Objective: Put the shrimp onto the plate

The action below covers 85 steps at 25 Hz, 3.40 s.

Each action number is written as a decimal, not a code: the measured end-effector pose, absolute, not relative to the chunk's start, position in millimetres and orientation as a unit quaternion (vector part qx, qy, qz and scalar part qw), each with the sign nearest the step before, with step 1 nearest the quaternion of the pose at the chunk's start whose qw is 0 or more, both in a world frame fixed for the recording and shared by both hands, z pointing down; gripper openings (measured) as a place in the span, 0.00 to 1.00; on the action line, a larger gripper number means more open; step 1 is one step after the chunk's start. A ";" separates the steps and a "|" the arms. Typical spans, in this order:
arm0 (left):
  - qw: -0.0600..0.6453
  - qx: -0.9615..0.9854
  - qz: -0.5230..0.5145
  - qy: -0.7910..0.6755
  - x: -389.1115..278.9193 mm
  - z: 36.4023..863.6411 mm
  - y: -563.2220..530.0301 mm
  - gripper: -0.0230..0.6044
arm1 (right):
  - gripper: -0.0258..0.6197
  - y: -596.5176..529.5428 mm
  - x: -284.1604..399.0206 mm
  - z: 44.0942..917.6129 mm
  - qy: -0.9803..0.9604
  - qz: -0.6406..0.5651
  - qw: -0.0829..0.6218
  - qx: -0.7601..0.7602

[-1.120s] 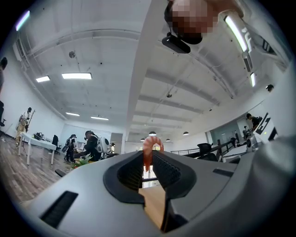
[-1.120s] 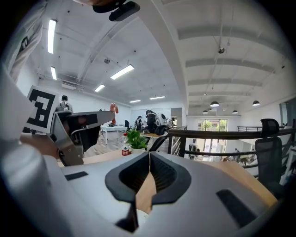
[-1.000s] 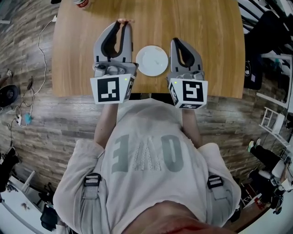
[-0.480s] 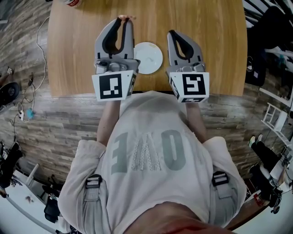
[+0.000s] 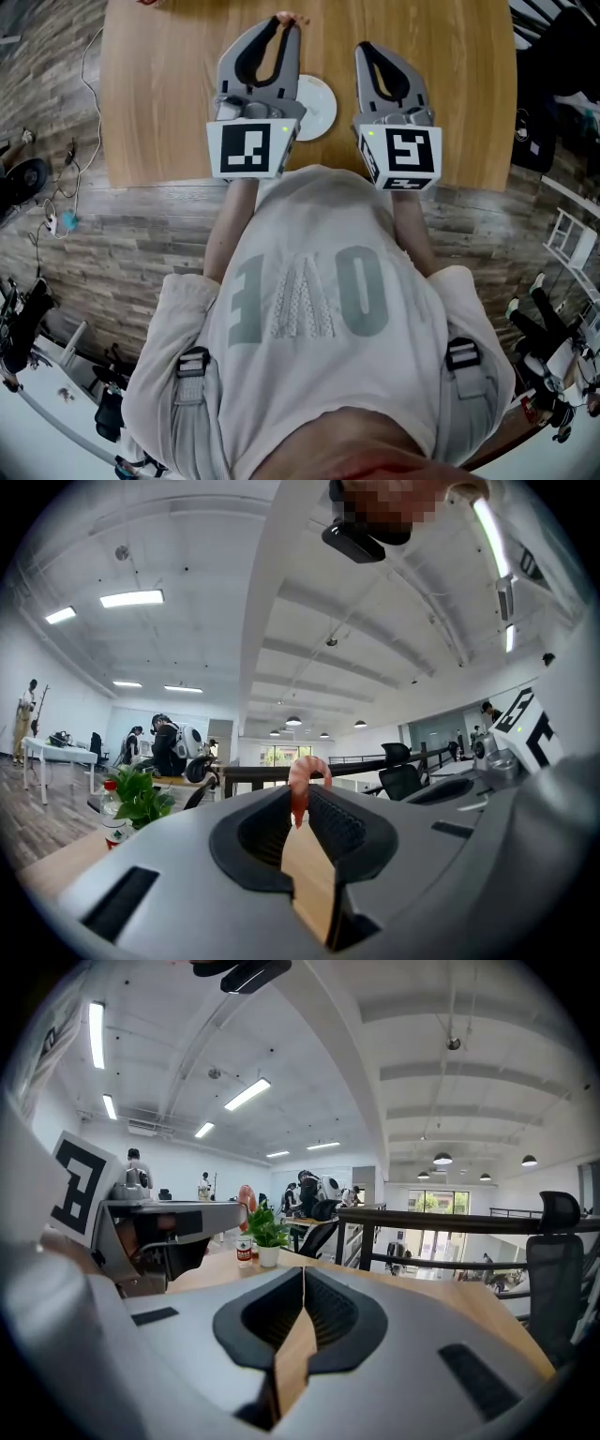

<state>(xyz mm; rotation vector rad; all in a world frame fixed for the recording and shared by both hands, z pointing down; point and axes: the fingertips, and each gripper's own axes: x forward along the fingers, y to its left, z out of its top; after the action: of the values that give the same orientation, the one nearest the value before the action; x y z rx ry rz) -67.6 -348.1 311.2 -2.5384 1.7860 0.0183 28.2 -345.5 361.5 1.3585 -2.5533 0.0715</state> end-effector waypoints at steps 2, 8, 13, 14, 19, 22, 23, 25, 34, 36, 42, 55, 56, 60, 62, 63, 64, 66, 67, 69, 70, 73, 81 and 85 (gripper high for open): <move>0.008 -0.824 -0.009 0.567 -61.2 320.6 -350.2 0.14 | 0.07 -347.2 28.9 364.7 -0.876 0.025 0.130 0.464; -0.033 -0.839 -0.061 0.539 -43.7 366.8 -350.0 0.14 | 0.07 -349.5 28.6 381.7 -0.872 0.041 0.152 0.464; -0.085 -0.845 -0.138 0.510 -34.8 431.5 -347.4 0.14 | 0.07 -346.1 28.1 391.4 -0.871 0.050 0.169 0.458; -0.098 -0.843 -0.148 0.507 -35.4 443.4 -346.4 0.14 | 0.07 -345.7 28.8 393.5 -0.871 0.051 0.172 0.458; -0.167 -0.835 -0.197 0.486 -32.6 495.5 -336.8 0.14 | 0.07 -343.6 30.3 400.7 -0.869 0.057 0.182 0.456; -0.206 -0.828 -0.235 0.465 -31.2 522.3 -329.7 0.14 | 0.07 -342.6 21.9 403.9 -0.870 0.068 0.183 0.452; -0.219 -0.826 -0.246 0.458 -30.5 529.6 -327.1 0.14 | 0.07 -342.0 19.4 404.6 -0.871 0.071 0.184 0.451; -0.244 -0.820 -0.265 0.445 -29.0 542.8 -322.2 0.14 | 0.07 -341.7 17.2 406.4 -0.872 0.072 0.185 0.448; -0.307 -0.779 -0.368 0.405 -35.9 590.6 -298.7 0.14 | 0.07 -344.7 23.6 416.3 -0.865 0.078 0.196 0.455; -0.319 -0.773 -0.378 0.397 -35.9 597.4 -294.2 0.14 | 0.07 -345.5 27.2 419.2 -0.863 0.076 0.198 0.457; -0.333 -0.770 -0.377 0.392 -35.9 598.7 -291.1 0.14 | 0.07 -345.4 27.9 422.3 -0.863 0.076 0.201 0.458; -0.323 -0.779 -0.365 0.396 -35.0 595.0 -296.2 0.14 | 0.07 -343.2 30.2 425.1 -0.864 0.082 0.203 0.453; -0.324 -0.779 -0.366 0.392 -34.3 595.7 -295.2 0.14 | 0.07 -343.1 30.3 425.1 -0.864 0.082 0.202 0.454; -0.336 -0.780 -0.366 0.380 -32.6 596.5 -290.0 0.16 | 0.07 -342.2 28.8 424.3 -0.865 0.083 0.199 0.452; -0.340 -0.779 -0.360 0.384 -33.7 594.8 -290.3 0.17 | 0.07 -340.8 29.4 424.7 -0.866 0.084 0.198 0.451; -0.340 -0.779 -0.358 0.387 -34.4 593.7 -290.8 0.17 | 0.07 -340.0 30.1 425.0 -0.866 0.084 0.198 0.451; -0.339 -0.778 -0.356 0.391 -35.2 592.5 -291.6 0.17 | 0.07 -339.4 30.8 425.0 -0.866 0.083 0.198 0.451; -0.335 -0.778 -0.353 0.397 -37.0 589.9 -293.9 0.17 | 0.07 -338.7 31.4 424.3 -0.866 0.083 0.198 0.451; -0.335 -0.778 -0.349 0.400 -37.9 588.6 -294.8 0.17 | 0.07 -338.4 31.0 423.9 -0.867 0.082 0.198 0.451; -0.334 -0.778 -0.346 0.403 -40.2 586.5 -295.0 0.17 | 0.07 -337.4 29.5 424.0 -0.867 0.082 0.197 0.451; -0.333 -0.779 -0.344 0.405 -41.1 585.8 -295.0 0.17 | 0.07 -336.9 28.6 424.3 -0.867 0.082 0.197 0.451; -0.326 -0.782 -0.332 0.413 -41.6 580.5 -299.8 0.17 | 0.07 -336.3 27.1 424.2 -0.868 0.081 0.197 0.449; -0.306 -0.792 -0.275 0.450 -49.7 535.2 -325.1 0.17 | 0.07 -347.0 20.3 402.9 -0.878 0.050 0.180 0.440; -0.233 -0.810 -0.185 0.505 -58.1 472.4 -347.2 0.14 | 0.07 -352.2 15.0 378.7 -0.887 0.025 0.146 0.438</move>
<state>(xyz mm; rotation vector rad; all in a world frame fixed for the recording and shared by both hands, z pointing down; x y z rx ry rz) -58.1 -347.2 472.4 -3.0095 1.8761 -0.6856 15.0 -352.2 378.7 1.2613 -2.5522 0.0720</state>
